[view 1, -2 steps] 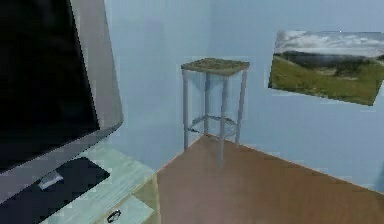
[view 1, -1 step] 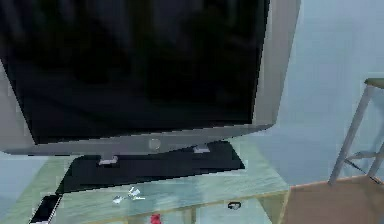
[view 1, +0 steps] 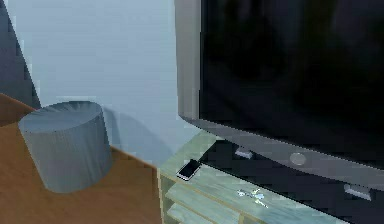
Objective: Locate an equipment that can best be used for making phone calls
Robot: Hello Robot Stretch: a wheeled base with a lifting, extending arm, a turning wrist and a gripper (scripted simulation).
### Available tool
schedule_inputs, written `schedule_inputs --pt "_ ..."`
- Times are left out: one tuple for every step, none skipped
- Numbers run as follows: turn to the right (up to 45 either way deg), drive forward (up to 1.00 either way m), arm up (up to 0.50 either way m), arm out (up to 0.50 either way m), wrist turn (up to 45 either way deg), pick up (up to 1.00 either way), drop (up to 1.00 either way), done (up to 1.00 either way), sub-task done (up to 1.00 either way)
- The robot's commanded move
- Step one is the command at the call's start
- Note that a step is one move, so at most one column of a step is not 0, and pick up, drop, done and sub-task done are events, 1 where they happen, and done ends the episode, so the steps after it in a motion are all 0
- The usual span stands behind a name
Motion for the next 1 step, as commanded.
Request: schedule_inputs --pt "0.0 0.0 0.0 0.0 0.0 0.0 0.0 1.0 0.0"
